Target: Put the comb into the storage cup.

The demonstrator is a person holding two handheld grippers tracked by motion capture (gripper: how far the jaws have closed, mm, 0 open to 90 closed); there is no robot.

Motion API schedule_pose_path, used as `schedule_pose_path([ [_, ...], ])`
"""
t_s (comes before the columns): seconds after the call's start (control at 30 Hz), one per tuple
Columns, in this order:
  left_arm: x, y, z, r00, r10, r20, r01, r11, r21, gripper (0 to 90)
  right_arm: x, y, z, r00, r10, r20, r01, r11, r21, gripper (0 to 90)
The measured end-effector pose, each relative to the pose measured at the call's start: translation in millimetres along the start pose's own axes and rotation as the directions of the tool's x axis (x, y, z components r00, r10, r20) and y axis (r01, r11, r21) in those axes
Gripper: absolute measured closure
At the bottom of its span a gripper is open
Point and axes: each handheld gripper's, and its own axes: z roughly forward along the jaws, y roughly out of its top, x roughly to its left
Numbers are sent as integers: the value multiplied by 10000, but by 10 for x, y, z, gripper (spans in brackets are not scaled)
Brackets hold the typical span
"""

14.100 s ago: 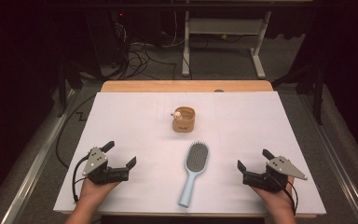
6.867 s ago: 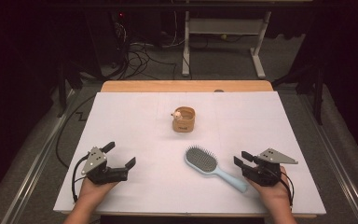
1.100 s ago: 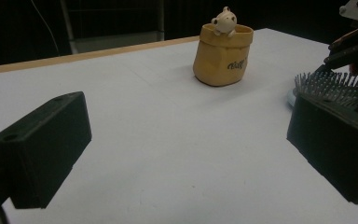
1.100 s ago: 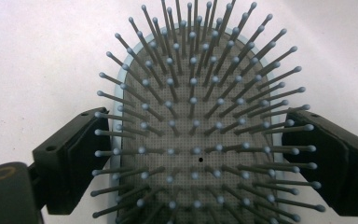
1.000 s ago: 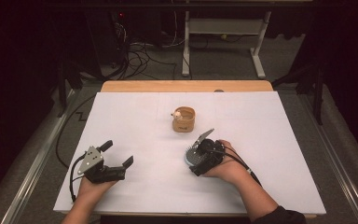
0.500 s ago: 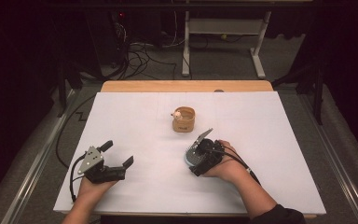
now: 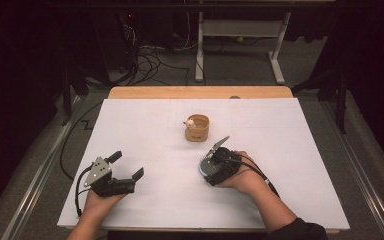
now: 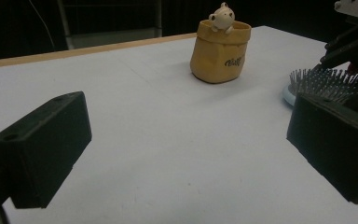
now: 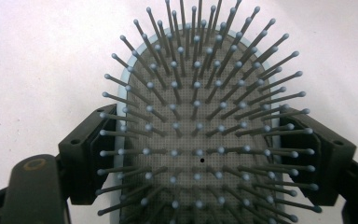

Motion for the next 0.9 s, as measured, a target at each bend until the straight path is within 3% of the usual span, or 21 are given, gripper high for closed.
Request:
schedule_pose_path([
  [0.9,-29,-6,5,10000,29,19,-30,10000,73,5,-3,14,-8,10000,74,5,-74,10000,60,208],
])
